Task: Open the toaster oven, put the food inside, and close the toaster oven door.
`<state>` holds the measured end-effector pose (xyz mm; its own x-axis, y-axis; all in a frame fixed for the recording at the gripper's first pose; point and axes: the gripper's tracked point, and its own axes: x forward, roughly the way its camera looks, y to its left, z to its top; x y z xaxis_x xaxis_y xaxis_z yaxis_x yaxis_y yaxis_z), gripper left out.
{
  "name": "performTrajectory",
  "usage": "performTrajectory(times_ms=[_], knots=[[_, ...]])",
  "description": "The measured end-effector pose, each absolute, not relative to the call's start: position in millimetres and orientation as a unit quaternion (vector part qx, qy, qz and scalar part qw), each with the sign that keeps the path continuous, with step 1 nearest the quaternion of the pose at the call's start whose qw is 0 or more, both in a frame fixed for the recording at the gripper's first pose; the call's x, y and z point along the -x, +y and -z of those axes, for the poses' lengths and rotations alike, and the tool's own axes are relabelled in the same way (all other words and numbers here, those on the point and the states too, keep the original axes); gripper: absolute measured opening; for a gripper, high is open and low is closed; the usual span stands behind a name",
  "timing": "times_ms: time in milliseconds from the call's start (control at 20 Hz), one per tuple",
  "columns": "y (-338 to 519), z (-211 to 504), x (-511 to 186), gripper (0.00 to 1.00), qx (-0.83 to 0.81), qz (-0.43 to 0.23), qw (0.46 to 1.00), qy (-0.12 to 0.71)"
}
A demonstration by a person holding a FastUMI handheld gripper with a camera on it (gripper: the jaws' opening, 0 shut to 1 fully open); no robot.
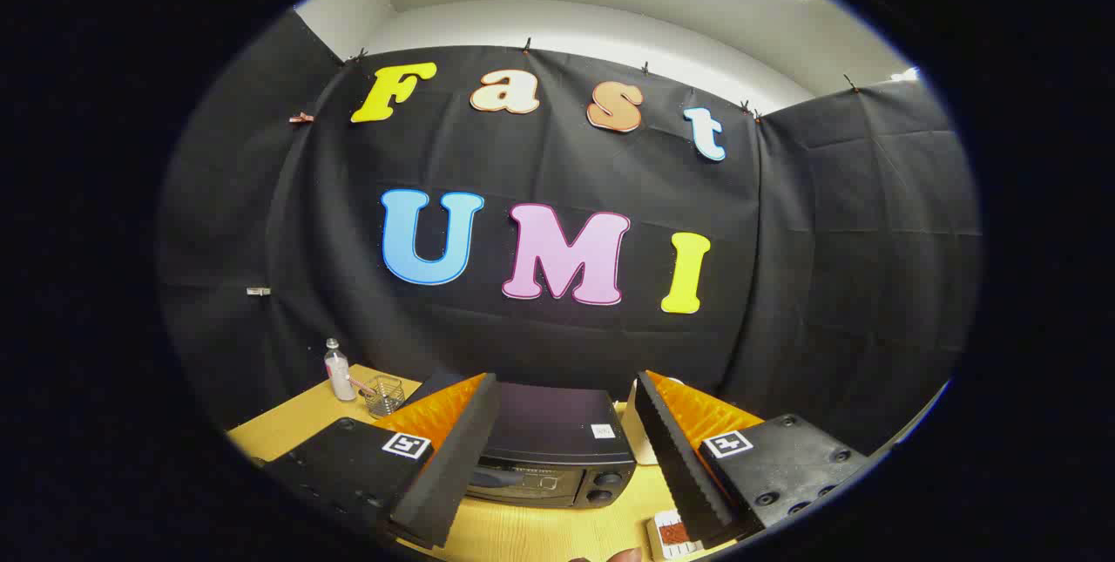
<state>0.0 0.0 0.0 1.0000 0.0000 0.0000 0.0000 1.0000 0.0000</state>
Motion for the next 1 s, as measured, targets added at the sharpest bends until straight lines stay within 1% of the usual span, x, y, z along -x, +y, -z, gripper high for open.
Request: performTrajectory(times_ms=[800,1000], knots=[[9.0,11.9,-6.3,0.97,0.006,-0.013,1.000,0.000],[28.0,35.5,-16.8,0.97,0.001,-0.027,0.999,0.016]])
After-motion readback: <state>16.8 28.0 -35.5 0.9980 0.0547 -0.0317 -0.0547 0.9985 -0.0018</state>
